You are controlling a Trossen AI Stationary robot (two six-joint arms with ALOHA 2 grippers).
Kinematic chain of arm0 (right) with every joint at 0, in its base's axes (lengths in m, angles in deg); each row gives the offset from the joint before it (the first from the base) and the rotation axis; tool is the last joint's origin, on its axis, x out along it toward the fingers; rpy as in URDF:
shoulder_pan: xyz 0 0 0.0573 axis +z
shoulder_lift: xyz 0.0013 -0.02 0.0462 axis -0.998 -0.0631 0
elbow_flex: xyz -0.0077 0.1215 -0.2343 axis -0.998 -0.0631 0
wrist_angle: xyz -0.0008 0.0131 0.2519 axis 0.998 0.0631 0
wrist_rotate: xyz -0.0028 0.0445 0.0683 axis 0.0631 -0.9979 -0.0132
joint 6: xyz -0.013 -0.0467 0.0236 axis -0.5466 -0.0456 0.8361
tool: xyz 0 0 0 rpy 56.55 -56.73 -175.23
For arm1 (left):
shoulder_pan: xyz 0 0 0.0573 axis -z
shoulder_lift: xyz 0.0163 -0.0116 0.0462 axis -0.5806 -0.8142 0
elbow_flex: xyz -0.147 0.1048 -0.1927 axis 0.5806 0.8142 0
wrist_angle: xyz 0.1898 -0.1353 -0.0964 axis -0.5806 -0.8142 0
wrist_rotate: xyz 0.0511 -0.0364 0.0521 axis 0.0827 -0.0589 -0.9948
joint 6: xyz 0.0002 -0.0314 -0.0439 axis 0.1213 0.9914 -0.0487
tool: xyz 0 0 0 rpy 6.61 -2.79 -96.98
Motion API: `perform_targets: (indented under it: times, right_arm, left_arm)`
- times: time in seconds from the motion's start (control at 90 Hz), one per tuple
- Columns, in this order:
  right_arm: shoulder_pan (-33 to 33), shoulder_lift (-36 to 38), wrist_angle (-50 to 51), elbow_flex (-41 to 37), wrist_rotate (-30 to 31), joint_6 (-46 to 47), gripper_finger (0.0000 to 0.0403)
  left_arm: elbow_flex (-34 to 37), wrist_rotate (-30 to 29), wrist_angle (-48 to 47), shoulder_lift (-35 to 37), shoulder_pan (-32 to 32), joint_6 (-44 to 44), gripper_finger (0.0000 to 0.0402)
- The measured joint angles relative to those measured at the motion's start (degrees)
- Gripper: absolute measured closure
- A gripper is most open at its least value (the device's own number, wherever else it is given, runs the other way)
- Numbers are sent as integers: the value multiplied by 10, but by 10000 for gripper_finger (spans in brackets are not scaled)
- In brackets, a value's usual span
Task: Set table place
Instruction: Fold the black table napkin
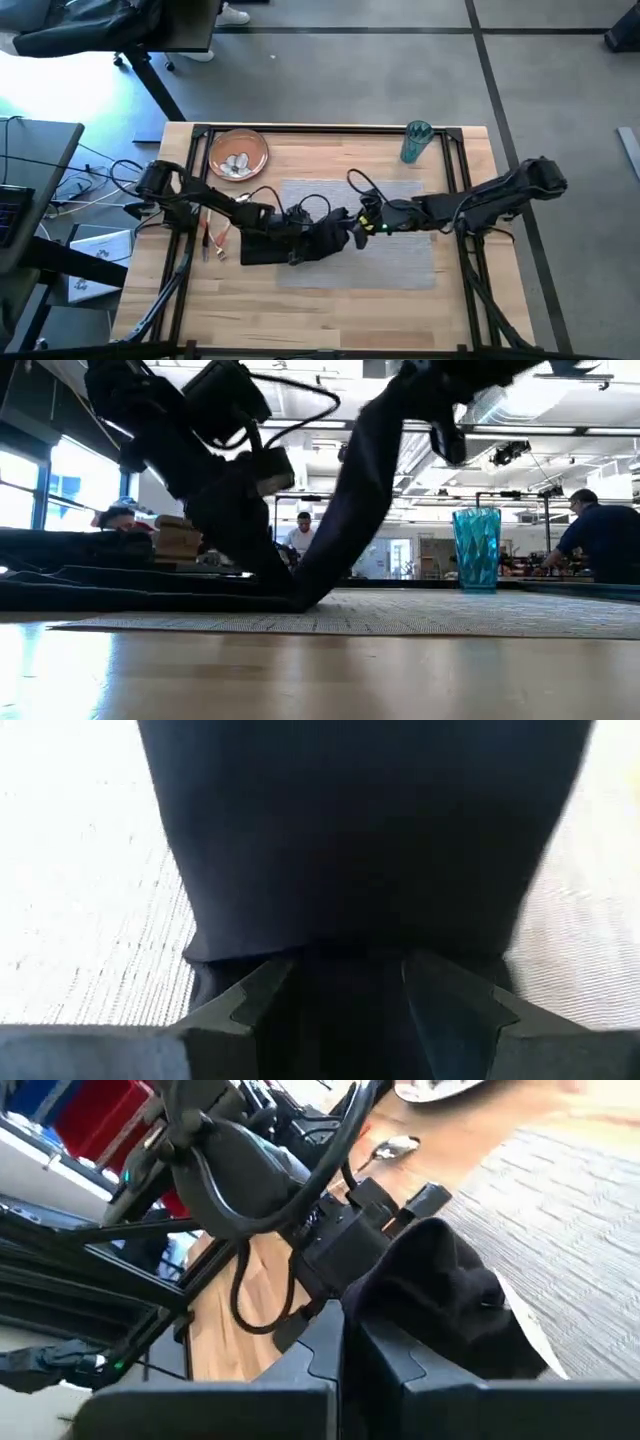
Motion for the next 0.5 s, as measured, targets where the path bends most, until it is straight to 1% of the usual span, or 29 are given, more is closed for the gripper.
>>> perform_targets:
  times: [0.133, 0.289, 0.378, 0.5]
  right_arm:
    - [-3, -17, 13, 34, 4, -14, 403]
    - [-7, -43, 12, 53, 3, -14, 403]
    - [-9, -67, 11, 66, -3, -13, 403]
    - [-15, -110, -8, 86, -15, -8, 403]
  left_arm:
    - [0, -1, -110, 77, 19, 16, 245]
    - [0, -36, -238, 157, 58, 49, 245]
    - [0, -58, -289, 186, 84, 65, 245]
    - [2, -94, -341, 199, 117, 89, 245]
